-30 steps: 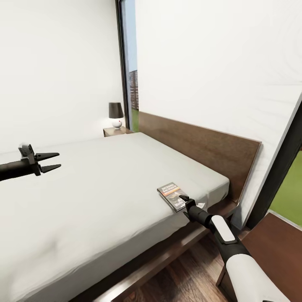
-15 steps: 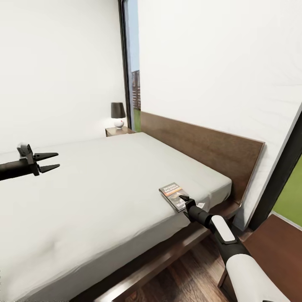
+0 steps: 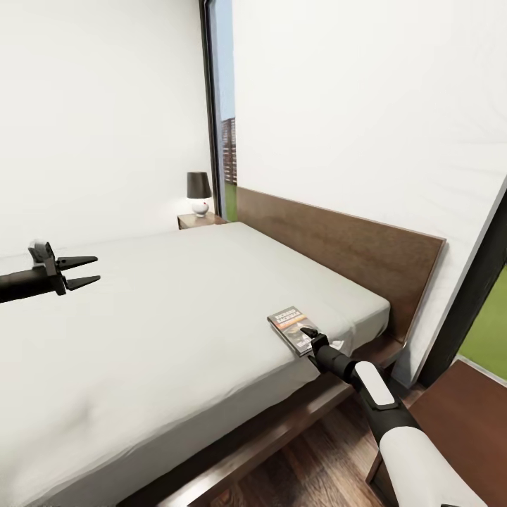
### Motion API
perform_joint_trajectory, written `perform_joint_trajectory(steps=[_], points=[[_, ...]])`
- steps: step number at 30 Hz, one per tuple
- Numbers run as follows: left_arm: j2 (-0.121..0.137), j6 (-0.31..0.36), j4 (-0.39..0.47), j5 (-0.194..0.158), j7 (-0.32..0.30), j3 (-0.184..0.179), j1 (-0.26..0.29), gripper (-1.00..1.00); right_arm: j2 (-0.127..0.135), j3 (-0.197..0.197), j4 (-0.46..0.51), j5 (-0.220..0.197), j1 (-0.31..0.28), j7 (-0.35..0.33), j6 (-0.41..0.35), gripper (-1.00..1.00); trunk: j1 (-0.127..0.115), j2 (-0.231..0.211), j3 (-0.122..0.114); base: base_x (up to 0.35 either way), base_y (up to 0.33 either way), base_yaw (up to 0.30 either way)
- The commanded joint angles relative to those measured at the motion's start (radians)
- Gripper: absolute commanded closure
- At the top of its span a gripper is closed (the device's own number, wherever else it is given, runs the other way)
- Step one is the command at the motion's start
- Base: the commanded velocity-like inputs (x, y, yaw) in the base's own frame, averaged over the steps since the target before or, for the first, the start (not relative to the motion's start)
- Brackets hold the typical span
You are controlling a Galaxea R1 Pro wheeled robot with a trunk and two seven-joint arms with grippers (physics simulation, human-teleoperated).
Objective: In the bedroom, move the book from the bed onto either nightstand, and place the two sandals side by side next to the bed.
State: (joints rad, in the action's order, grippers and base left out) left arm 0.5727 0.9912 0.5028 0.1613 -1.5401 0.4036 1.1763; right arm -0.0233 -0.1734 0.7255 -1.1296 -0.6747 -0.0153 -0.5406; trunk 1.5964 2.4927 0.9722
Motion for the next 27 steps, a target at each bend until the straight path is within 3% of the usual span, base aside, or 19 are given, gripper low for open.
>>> perform_joint_trajectory(steps=[1,27], points=[[-0.001,0.01,0.0,0.011,-0.008,0.004,0.001,-1.0,-0.001,-0.006,0.0,0.001,-0.001,-0.002,-0.007,-1.0,0.0,0.0,0.001,0.0,0.0,0.002],[0.0,0.01,0.0,0.011,-0.008,0.004,0.0,-1.0,-0.001,-0.009,0.0,0.001,-0.001,-0.002,-0.006,-1.0,0.0,0.0,0.001,0.0,0.0,0.0]])
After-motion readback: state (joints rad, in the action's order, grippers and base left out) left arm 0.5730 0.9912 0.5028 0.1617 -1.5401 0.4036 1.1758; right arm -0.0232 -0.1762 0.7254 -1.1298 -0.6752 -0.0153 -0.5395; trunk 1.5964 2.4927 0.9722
